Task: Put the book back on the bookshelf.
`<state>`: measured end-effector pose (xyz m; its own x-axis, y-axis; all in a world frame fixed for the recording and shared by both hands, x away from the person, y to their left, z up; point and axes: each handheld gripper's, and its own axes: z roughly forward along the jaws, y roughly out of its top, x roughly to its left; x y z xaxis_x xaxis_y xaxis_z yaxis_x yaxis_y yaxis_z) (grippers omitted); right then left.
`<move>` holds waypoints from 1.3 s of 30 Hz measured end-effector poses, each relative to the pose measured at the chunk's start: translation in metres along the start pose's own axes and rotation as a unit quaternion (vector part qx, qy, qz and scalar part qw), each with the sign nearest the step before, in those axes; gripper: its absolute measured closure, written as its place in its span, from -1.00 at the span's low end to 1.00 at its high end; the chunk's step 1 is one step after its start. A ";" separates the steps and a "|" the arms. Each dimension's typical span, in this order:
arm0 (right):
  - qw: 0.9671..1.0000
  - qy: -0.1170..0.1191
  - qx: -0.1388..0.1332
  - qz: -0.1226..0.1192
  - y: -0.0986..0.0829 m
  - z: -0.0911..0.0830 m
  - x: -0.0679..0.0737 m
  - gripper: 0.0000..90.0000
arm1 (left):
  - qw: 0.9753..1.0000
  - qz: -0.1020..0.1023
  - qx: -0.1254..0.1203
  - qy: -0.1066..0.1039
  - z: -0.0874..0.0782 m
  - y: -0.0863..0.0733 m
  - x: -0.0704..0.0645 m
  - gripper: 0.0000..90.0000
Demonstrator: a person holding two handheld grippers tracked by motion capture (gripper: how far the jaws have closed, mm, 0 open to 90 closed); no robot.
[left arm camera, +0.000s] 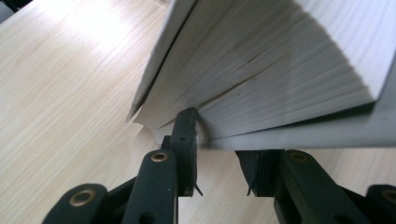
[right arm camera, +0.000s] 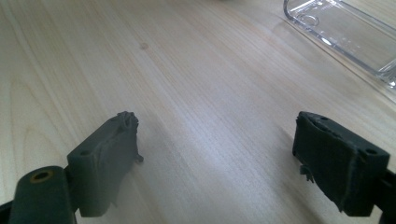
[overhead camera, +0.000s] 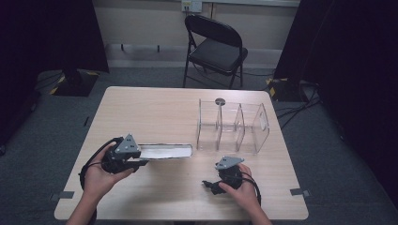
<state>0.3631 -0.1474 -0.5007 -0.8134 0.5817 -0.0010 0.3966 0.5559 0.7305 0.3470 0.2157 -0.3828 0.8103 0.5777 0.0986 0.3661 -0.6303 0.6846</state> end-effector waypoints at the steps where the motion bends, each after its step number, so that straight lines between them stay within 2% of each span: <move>1: 1.000 -0.001 0.000 0.000 0.000 0.000 0.000 -0.71 | 1.000 -0.002 0.000 0.000 0.000 0.000 -0.001 0.53; 6: 1.000 -0.002 -0.001 0.002 0.000 0.000 -0.002 -0.71 | 1.000 -0.003 0.004 -0.009 -0.004 0.005 -0.006 0.55; 7: 1.000 -0.002 -0.002 0.001 0.000 0.000 -0.002 -0.71 | 1.000 0.007 0.016 -0.013 -0.006 0.007 -0.006 0.56; 12: 1.000 -0.002 -0.001 0.002 0.000 0.000 -0.003 -0.71 | 0.999 -0.008 0.017 -0.028 -0.010 0.012 -0.008 0.61; 15: 1.000 -0.002 -0.001 0.002 0.000 0.000 -0.003 -0.71 | 0.999 -0.009 0.021 -0.027 -0.011 0.013 -0.007 0.63; 17: 1.000 -0.002 -0.001 0.002 0.000 0.000 -0.003 -0.71 | 0.999 -0.020 0.011 -0.035 -0.010 0.013 -0.003 0.64; 20: 1.000 -0.003 -0.001 0.003 0.000 0.000 -0.004 -0.71 | 0.999 -0.019 0.008 -0.034 -0.010 0.014 0.000 0.66; 21: 1.000 -0.003 -0.001 0.002 0.000 0.000 -0.004 -0.71 | 0.999 -0.012 0.013 -0.035 -0.011 0.014 0.002 0.66; 30: 1.000 -0.004 0.000 0.001 0.000 0.001 -0.004 -0.73 | 0.999 -0.012 0.008 -0.032 -0.010 0.013 0.005 0.68; 32: 1.000 -0.003 0.000 0.001 0.000 0.001 -0.004 -0.73 | 0.999 -0.014 -0.001 -0.033 -0.009 0.011 0.006 0.68; 37: 1.000 -0.002 0.001 0.003 0.002 0.001 -0.003 -0.69 | 1.000 -0.014 -0.003 -0.027 -0.009 0.010 0.006 0.68; 39: 1.000 0.001 0.011 0.000 0.005 0.001 -0.004 -0.64 | 0.999 -0.020 -0.005 -0.026 -0.008 0.010 0.007 0.68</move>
<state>0.3684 -0.1461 -0.4981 -0.8145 0.5802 0.0006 0.4060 0.5692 0.7149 0.3520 0.2178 -0.3695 0.8177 0.5747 0.0333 0.3943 -0.6013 0.6950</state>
